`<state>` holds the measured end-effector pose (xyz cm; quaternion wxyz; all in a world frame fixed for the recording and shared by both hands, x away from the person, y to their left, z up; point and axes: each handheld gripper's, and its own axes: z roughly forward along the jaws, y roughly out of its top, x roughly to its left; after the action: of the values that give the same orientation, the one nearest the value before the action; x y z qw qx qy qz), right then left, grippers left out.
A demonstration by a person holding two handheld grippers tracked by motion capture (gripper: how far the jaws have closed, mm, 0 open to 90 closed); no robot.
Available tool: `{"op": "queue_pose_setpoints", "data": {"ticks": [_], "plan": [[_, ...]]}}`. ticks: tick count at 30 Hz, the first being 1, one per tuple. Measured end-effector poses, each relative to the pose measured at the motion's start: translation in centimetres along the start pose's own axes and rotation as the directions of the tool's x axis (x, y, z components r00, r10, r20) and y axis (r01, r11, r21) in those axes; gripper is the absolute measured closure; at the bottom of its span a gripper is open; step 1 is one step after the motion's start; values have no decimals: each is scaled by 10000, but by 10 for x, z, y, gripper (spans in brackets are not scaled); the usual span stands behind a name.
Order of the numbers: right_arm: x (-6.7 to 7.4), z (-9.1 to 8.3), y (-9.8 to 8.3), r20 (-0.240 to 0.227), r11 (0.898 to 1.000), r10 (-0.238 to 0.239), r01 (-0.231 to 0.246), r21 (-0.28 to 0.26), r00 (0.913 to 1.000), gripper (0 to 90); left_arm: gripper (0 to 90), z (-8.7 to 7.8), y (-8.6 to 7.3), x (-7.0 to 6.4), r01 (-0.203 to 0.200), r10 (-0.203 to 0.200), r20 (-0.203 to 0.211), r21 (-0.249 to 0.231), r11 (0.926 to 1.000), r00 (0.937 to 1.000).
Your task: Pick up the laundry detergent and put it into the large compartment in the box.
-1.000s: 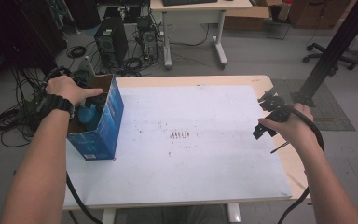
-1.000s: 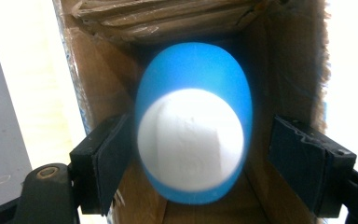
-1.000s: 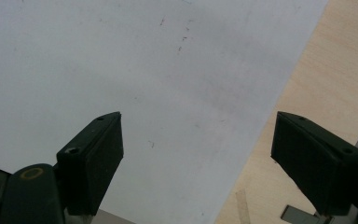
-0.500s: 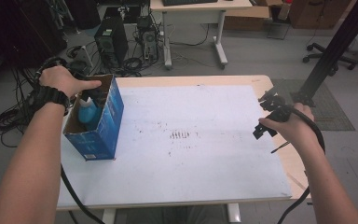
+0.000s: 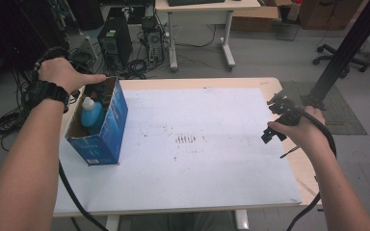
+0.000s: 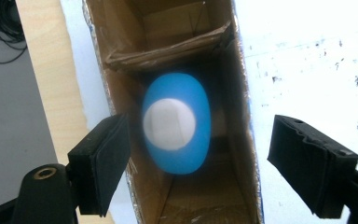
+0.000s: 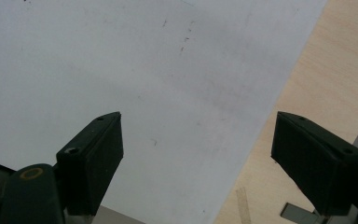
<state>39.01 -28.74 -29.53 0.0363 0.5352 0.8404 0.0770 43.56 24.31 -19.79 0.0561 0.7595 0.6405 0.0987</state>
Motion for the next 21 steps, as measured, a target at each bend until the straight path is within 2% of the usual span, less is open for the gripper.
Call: {"op": "queue_pose_setpoints", "data": {"ticks": [9,21], "plan": [[0,-3,-1,14,10000,-23,23,-34,10000,167,210,-10,3,-13,-388,388,35,-153,9991,9992],[-1,-2,-3,36,10000,-12,12,9,10000,167,210,-15,10,-36,-859,860,44,-128,9962,9963]]}}
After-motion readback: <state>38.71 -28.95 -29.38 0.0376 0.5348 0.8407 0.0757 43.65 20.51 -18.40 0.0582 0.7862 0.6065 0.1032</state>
